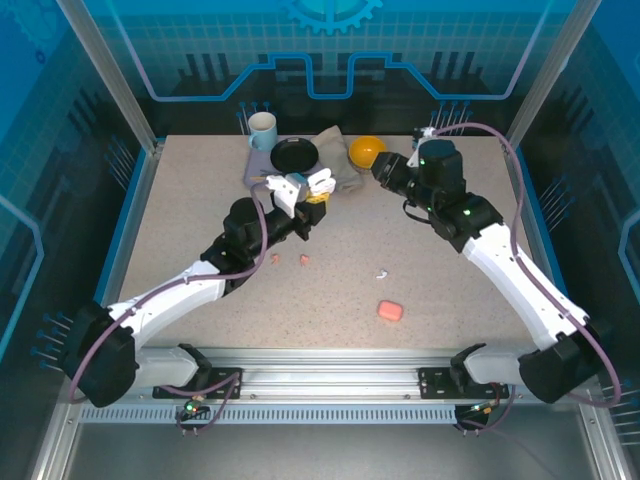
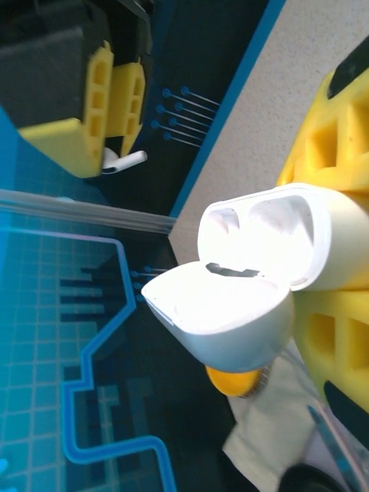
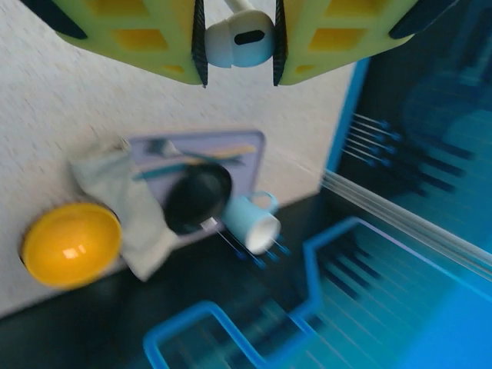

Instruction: Insert the wireless bluetooth earbuds into the charging case

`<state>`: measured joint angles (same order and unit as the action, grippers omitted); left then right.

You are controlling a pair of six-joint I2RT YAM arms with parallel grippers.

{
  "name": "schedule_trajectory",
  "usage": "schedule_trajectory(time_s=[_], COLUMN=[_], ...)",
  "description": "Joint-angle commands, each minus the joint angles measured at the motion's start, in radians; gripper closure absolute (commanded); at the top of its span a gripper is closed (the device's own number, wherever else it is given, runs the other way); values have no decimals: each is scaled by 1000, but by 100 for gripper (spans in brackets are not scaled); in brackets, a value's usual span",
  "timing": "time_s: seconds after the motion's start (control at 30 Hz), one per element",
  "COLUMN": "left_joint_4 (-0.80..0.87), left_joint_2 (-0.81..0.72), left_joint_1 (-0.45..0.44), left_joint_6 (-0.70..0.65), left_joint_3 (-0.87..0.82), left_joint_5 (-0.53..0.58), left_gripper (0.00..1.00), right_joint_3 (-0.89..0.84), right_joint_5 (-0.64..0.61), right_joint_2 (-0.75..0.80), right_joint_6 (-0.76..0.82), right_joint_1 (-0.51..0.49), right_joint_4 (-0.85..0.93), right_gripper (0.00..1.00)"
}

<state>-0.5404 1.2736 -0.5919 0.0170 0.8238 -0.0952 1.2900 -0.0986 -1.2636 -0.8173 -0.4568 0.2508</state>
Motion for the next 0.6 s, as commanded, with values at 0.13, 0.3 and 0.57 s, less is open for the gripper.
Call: schedule_trajectory(time_s=[0.13,0.3,0.57], left_joint_4=[-107,-131,-141], left_joint_2=[126,218,315], left_joint_1=[-7,-32,-64], left_joint_6=[-9,-36,-73], left_joint_3=[168,266,368], left_joint_5=[-86,-57,-8], left_gripper=[100,100,100], right_joint_3=[-114,-168,-178], right_joint_5=[12,-10,-36], right_joint_2=[78,68,33], right_joint_6=[-29,-36,-50], right_joint_1=[-26,-74,-113], right_joint_4=[-442,-624,-679], right_gripper=[70,70,70])
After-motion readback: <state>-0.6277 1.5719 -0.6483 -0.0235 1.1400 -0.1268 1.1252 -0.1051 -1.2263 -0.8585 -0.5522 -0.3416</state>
